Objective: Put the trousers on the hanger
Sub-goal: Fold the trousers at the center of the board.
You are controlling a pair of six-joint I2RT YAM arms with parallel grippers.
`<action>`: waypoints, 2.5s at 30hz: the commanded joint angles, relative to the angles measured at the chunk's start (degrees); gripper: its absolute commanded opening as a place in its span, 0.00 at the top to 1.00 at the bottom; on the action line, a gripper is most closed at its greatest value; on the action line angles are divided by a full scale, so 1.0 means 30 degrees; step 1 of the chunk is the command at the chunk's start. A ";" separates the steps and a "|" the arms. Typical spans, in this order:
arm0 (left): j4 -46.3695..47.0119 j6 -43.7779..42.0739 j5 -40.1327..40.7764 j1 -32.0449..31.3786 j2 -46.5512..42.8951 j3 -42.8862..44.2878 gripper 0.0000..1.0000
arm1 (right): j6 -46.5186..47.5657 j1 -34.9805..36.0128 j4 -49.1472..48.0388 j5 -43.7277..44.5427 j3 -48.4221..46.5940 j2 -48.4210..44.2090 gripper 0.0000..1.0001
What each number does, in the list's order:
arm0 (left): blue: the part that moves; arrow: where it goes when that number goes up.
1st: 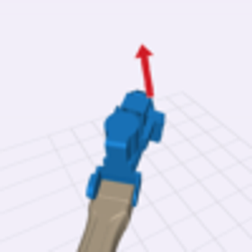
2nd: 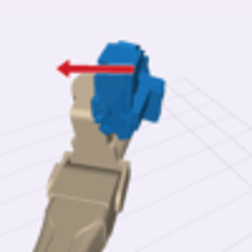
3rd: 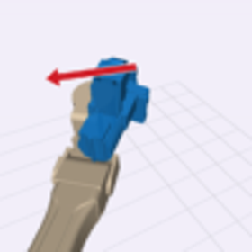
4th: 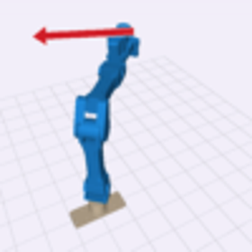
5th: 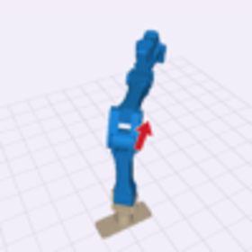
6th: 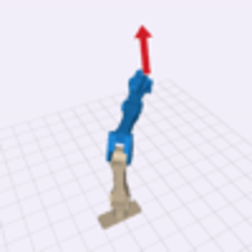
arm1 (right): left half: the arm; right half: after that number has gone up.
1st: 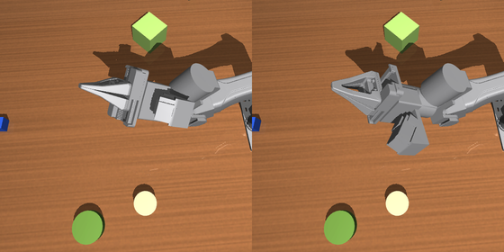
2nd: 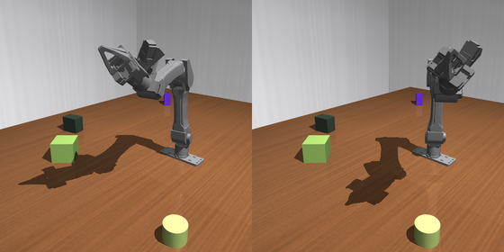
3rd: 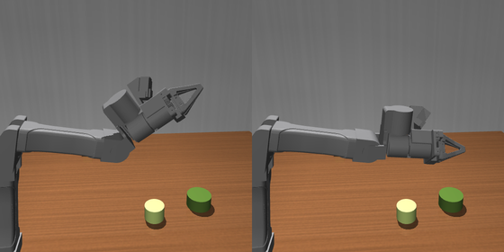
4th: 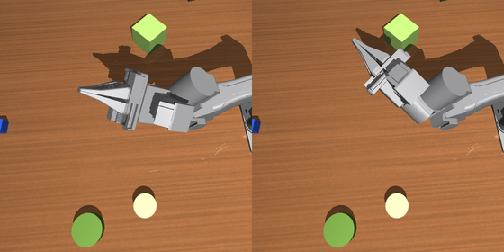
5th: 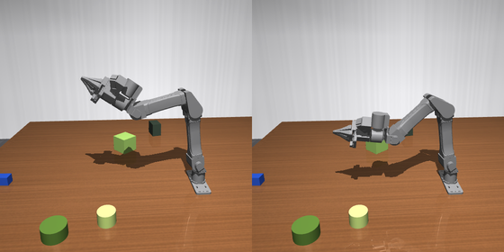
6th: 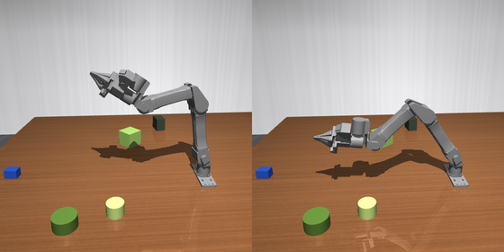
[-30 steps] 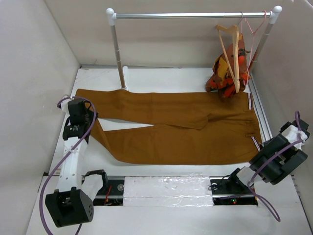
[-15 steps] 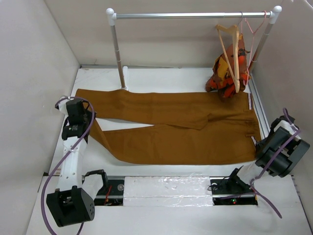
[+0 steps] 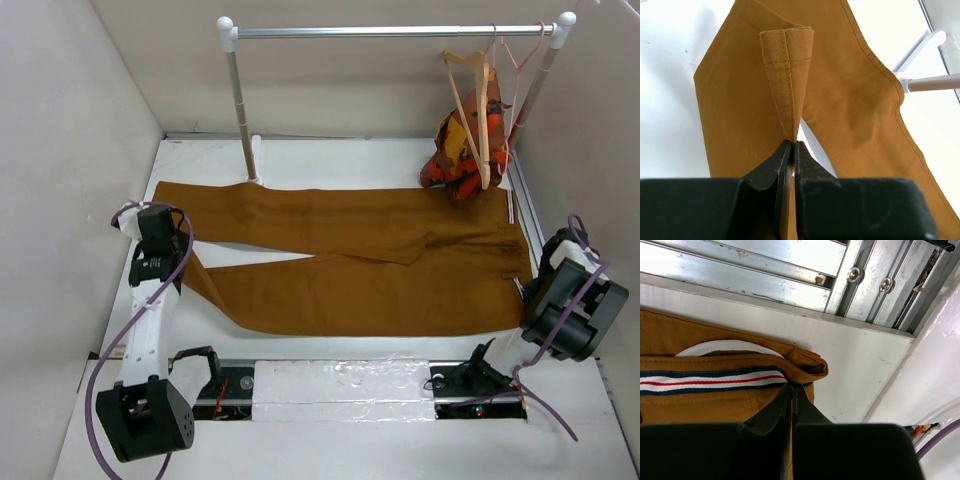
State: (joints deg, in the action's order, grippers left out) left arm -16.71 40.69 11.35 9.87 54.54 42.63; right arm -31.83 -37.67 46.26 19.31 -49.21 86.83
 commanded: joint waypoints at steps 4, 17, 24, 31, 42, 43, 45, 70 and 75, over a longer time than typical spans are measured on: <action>0.0941 -0.0437 0.0317 0.0080 0.0100 -0.0090 1.00 | -0.0086 0.0340 -0.1153 -0.1426 0.0612 -0.0816 1.00; -0.1456 0.0149 0.1454 0.0080 0.2496 0.5530 1.00 | 0.5865 0.1422 0.3239 0.0360 -0.5087 -0.8290 1.00; -0.3014 0.0061 0.4474 0.0080 0.5340 0.7907 1.00 | 0.7094 0.1629 0.2779 -0.0778 -0.9633 -0.5774 1.00; -0.2955 -0.0523 0.7111 0.0080 0.7832 0.9254 1.00 | 0.6600 0.2010 0.0256 -0.3471 -1.2856 0.0552 1.00; -0.4508 -0.2605 1.1332 -0.0330 1.4778 1.6170 1.00 | 0.6774 0.3621 -0.0010 -0.4298 -2.2122 1.0110 1.00; -0.4595 -0.2866 1.1680 -0.0679 1.5503 1.7591 1.00 | 0.6716 0.3795 -0.0155 -0.4327 -2.2934 1.0575 1.00; -0.5032 -0.3190 1.2121 -0.1030 1.7692 1.9121 1.00 | 0.6656 0.4000 -0.0302 -0.4183 -2.3584 1.1685 1.00; -0.0146 -0.2049 0.4194 -0.3432 1.0624 0.8601 0.25 | 0.8766 0.2889 -0.5459 -0.8959 -0.7303 0.1506 0.52; -0.1079 -0.1023 -0.0523 -0.3700 0.8834 0.4955 0.27 | 0.8356 0.2713 -0.5372 -0.6912 -0.3762 -0.2278 0.43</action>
State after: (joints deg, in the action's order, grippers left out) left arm -19.97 35.27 20.08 -2.20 80.66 62.65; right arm -7.07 -29.45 32.71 -4.99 -63.59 85.32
